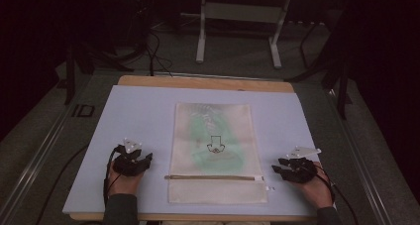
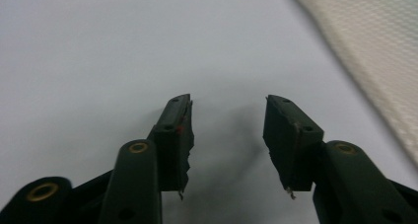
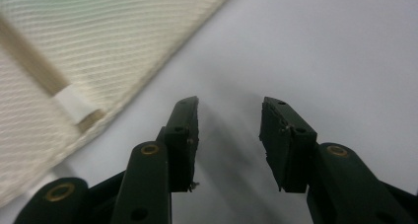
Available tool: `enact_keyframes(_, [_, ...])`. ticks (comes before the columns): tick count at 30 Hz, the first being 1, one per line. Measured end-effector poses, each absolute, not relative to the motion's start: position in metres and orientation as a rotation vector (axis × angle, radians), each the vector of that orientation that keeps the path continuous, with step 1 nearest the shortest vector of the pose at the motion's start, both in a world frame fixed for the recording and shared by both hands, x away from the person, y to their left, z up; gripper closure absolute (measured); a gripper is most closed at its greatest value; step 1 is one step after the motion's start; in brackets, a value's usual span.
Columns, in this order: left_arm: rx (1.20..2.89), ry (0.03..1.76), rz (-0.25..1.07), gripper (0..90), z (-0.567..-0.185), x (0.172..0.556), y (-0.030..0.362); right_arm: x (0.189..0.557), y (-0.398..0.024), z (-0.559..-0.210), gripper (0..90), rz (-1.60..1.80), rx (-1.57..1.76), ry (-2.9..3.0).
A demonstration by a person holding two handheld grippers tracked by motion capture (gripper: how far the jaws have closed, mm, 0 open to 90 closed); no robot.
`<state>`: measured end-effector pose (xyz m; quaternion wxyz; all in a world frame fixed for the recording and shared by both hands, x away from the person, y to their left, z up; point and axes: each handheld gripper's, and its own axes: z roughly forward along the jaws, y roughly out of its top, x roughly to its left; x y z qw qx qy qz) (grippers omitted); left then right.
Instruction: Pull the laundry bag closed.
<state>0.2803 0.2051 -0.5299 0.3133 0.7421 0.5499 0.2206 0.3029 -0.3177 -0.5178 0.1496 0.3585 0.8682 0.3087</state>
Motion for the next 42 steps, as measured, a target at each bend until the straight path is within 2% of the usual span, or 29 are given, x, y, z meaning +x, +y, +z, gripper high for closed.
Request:
enact_keyframes(25, [1.992,1.379,0.546,56.3,-0.528,0.278,0.204,0.291,-0.306,-0.504,55.7,0.823,0.918,2.603])
enact_keyframes(42, [2.000,1.371,0.526,57.0,-0.528,0.279,0.204,0.292,-0.281,-0.494,54.1,0.822,0.796,2.669])
